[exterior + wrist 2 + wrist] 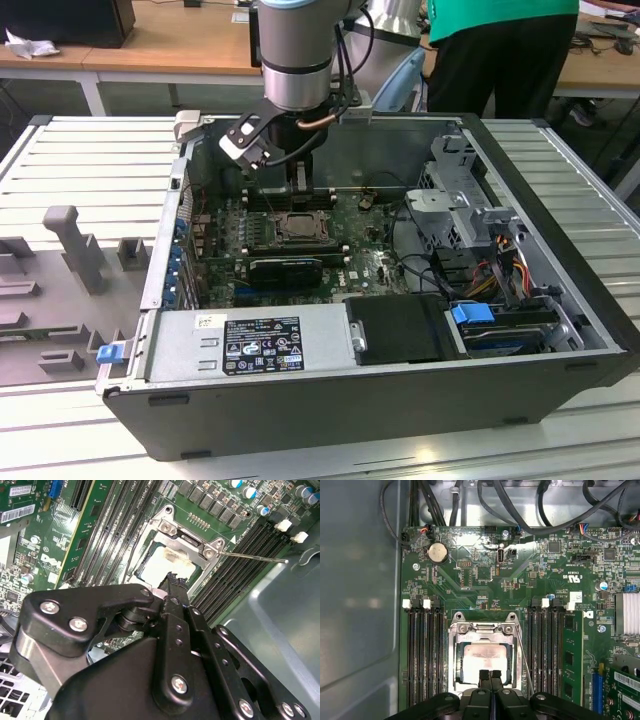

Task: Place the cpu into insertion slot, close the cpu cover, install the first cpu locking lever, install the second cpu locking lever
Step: 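Install the first cpu locking lever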

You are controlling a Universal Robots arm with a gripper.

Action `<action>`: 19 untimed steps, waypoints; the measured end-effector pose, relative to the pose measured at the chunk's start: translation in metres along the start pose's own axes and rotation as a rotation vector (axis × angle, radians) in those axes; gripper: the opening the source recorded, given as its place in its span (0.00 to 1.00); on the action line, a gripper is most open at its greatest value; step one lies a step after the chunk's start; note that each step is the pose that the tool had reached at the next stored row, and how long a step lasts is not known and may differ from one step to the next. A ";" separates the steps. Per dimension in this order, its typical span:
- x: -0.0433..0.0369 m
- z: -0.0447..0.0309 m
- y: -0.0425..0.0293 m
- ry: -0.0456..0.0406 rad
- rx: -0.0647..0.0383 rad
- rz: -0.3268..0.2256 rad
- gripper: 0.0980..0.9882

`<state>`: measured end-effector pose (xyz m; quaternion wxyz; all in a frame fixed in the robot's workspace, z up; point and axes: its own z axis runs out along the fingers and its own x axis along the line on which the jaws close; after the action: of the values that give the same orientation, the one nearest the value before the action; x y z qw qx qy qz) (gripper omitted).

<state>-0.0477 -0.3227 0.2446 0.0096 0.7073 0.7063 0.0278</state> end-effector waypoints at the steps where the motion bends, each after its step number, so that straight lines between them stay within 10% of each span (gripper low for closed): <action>1: 0.0000 -0.0002 0.0000 -0.0001 0.000 0.000 0.01; 19: 0.0001 -0.0060 0.0003 -0.0001 0.000 0.000 0.01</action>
<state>-0.0477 -0.3227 0.2507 0.0096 0.7074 0.7062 0.0277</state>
